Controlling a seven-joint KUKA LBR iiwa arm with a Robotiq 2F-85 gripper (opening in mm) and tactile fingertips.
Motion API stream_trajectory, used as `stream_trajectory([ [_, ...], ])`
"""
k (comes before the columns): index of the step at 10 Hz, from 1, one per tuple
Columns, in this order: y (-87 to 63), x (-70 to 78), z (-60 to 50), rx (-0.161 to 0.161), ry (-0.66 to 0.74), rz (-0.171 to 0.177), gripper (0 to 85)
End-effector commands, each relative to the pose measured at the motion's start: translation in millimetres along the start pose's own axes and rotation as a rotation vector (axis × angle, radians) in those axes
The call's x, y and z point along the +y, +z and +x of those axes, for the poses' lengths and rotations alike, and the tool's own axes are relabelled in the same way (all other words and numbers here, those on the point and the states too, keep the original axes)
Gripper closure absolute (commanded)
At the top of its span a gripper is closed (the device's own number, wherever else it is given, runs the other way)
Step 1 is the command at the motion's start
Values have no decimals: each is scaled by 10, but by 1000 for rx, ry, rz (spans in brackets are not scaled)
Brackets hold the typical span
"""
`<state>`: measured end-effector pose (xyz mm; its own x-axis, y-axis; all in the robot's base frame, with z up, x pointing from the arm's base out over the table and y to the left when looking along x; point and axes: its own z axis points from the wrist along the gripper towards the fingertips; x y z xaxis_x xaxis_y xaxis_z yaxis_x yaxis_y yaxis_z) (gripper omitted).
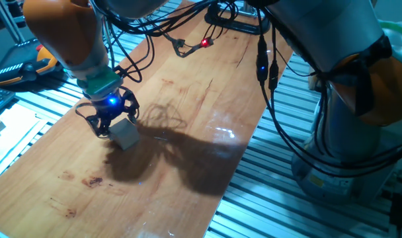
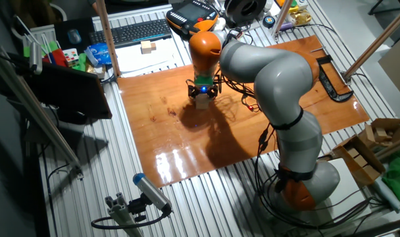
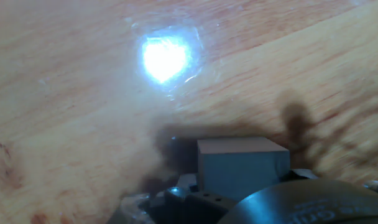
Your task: Pick up the small block on the left and move it to the right
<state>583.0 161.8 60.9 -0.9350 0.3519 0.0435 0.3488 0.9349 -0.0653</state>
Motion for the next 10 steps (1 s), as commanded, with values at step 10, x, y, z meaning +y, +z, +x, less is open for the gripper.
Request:
stream_trajectory([
  [10,-724,-660,-439,-12,-292,96,337],
])
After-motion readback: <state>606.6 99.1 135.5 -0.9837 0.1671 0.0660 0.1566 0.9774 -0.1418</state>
